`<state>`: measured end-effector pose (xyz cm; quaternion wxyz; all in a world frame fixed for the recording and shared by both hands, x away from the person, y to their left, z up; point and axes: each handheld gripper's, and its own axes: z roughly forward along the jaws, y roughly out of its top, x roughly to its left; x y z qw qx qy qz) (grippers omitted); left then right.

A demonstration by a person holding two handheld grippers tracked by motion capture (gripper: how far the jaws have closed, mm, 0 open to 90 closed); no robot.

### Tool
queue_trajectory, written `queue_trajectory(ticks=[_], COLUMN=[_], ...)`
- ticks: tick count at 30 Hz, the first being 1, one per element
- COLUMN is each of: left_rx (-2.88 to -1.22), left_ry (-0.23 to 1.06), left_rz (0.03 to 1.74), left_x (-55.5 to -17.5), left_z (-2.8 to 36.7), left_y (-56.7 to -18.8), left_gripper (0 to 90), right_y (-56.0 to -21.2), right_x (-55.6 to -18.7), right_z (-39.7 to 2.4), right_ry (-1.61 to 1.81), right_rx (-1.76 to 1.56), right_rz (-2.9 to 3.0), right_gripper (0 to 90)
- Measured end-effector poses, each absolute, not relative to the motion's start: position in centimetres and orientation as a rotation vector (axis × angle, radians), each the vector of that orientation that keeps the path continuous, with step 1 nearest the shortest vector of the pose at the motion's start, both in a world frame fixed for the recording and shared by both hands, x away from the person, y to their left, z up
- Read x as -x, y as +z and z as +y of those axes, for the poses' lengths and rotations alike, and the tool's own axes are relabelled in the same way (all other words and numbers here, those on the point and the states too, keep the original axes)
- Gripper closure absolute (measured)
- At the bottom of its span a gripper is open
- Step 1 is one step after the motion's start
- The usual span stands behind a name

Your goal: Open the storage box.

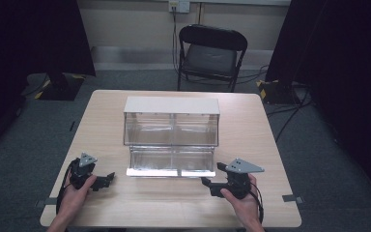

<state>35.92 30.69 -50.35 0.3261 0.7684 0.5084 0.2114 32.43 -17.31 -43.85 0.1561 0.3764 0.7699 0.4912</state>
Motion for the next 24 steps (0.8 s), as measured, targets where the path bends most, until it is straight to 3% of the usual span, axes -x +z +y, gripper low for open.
queue_trajectory(ticks=[24], left_rx=[-2.018], left_ry=[0.557], left_rz=[1.329], left_x=[-35.92], left_z=[30.72], left_y=[-50.34], left_gripper=[0.1], right_y=[-43.31], right_x=[-32.65], right_z=[-17.13], right_ry=[1.417], right_rx=[-1.081], right_rz=[2.187], right_gripper=[19.0])
